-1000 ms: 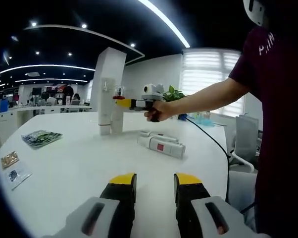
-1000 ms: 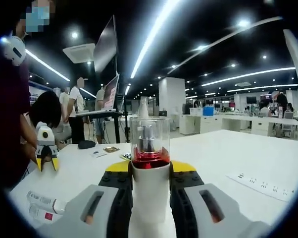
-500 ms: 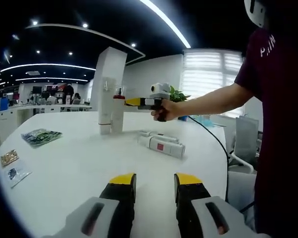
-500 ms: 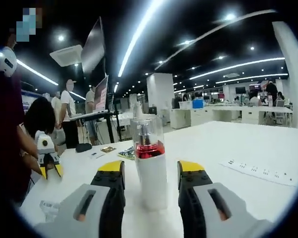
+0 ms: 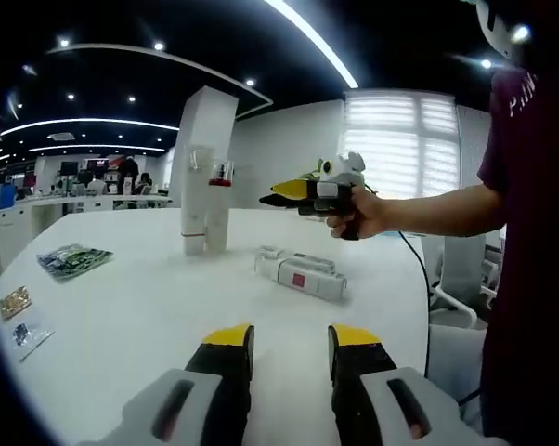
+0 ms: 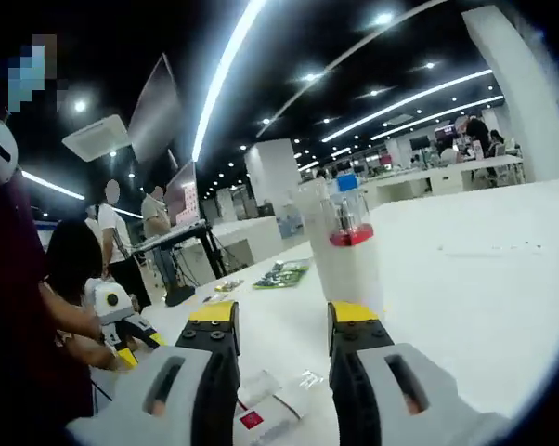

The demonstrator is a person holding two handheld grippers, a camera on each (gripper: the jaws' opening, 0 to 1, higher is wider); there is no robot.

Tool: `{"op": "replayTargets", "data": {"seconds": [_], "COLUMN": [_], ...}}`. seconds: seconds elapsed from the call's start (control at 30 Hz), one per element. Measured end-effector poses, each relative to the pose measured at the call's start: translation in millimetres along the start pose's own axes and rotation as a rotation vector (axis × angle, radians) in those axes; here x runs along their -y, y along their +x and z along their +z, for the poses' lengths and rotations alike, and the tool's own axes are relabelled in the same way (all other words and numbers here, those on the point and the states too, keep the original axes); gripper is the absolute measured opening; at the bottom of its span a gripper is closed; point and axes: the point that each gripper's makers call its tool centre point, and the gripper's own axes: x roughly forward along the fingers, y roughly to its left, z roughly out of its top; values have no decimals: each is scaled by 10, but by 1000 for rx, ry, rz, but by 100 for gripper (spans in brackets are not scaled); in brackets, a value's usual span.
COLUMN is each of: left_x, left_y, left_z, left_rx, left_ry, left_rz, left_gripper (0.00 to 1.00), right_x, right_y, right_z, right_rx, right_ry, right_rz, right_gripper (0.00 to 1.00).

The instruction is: Arrange the skincare products in the storage area until every visible bottle or jar stands upright without overlapping.

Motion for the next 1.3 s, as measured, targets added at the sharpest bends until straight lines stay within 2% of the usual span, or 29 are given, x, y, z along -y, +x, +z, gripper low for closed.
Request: {"op": "replayTargets", "data": {"seconds": [0.07, 0.1, 0.17, 0.3, 0.37, 0.47, 0.53, 0.63, 0.77, 0.9, 1.3], "left_x": [-5, -9, -23, -35, -15, -12, 3, 10, 0, -8, 14], "left_y": [-4, -8, -21, -34, -23, -13, -15, -26, -37, -37, -26], "left_z": [0, -5, -17, -56, -65, -104, -112, -131, -140, -138, -170], "left_rx": [4, 4, 5, -6, -13, -38, -38, -42, -43, -41, -57], "left_ry": [1, 2, -2, -23, -43, -35, -35, -42, -49, -54, -48], "left_rz": [4, 7, 13, 21, 2, -5, -13, -19, -17, -10, -25], "left_gripper": [33, 33, 32, 32, 32, 32, 32, 32, 32, 31, 31], "right_x": [-26, -24, 54, 91, 64, 75, 51, 47, 14, 16, 108], "right_y": [-13, -32, -68, -213, -248, -312, -319, -295, -258, -254, -395], "right_z": [-79, -188, -244, -342, -345, -447, -538, -683, -712, -798, -835], "right_rx": [-8, -46, -58, -80, -83, -138, -179, -235, -252, -324, -368], "right_ry": [51, 92, 92, 136, 132, 136, 135, 136, 137, 86, 52], "right_rz": [-28, -73, -101, -241, -255, -318, -319, -328, -333, -340, -368], "right_gripper": [34, 36, 37, 34, 34, 33, 28, 31, 32, 31, 30]}}
